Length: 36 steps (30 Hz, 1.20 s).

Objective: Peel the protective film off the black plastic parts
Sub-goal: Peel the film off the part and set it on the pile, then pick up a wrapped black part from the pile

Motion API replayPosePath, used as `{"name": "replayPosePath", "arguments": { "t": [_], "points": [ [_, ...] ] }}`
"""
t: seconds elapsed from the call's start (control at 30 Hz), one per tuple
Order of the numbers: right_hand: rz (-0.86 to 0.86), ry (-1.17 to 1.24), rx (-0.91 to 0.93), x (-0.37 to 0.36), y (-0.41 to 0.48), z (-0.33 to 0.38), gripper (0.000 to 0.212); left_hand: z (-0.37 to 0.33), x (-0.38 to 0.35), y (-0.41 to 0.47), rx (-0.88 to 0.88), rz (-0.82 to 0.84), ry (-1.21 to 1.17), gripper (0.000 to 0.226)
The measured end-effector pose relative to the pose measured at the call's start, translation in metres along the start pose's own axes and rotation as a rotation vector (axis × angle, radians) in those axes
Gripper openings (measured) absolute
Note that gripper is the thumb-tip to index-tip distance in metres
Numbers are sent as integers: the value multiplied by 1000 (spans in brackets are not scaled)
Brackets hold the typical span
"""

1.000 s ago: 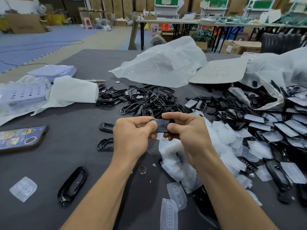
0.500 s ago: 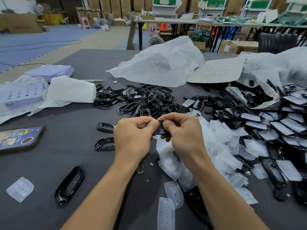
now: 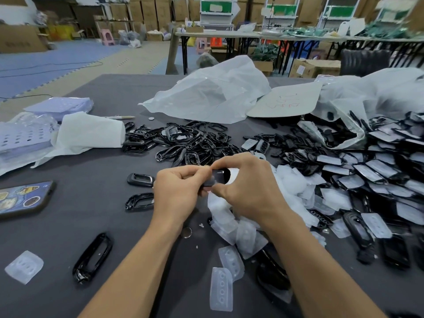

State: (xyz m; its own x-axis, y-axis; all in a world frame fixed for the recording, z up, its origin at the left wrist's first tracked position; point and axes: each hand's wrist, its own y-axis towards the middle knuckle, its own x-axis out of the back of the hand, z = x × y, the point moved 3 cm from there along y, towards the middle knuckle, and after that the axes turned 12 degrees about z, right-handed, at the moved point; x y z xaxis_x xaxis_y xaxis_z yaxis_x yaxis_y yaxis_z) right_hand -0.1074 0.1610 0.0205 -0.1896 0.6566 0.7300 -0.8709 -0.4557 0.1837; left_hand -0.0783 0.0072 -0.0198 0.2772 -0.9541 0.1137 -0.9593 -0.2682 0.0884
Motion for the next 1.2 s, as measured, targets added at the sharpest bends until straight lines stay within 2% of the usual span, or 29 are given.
{"name": "replayPosePath", "arguments": {
  "t": [0.13, 0.23, 0.3, 0.37, 0.47, 0.53, 0.6, 0.73, 0.83, 0.93, 1.03, 1.2],
  "points": [
    [44, -65, -212, 37, -3, -40, 34, 1, 4, 0, -10, -60, 37, 16],
    [-53, -155, -411, 84, -4, -80, 37, 0, 11, -1, -23, -129, 181, 10],
    [-122, -192, -541, 109, -6, -100, 48, -3, 13, -3, -20, -146, 281, 14],
    [-171, -144, -589, 119, -9, -110, 56, -4, 12, -4, -20, -147, 420, 24],
    [-223, -107, -469, 110, -1, -105, 39, -5, 9, -4, -47, -144, 696, 37],
    [-169, -126, -395, 92, 14, -93, 28, -3, 9, -2, -56, -133, 851, 34],
    [-70, -154, -360, 71, 34, -80, 31, 1, 9, -1, -39, -76, 979, 27],
    [132, -193, -292, 34, 69, -54, 30, 10, 12, 3, -21, 41, 940, 20],
    [267, -345, -268, 11, 87, -43, 28, 13, 15, 7, 8, 54, 820, 24],
    [222, -467, -281, 2, 94, -41, 25, 12, 17, 9, 14, 26, 785, 30],
    [111, -496, -271, 2, 88, -40, 32, 13, 17, 9, 15, 36, 829, 28],
    [29, -104, -198, 0, 59, -31, 18, 14, 11, 10, -48, 145, 869, 21]
  ]
}}
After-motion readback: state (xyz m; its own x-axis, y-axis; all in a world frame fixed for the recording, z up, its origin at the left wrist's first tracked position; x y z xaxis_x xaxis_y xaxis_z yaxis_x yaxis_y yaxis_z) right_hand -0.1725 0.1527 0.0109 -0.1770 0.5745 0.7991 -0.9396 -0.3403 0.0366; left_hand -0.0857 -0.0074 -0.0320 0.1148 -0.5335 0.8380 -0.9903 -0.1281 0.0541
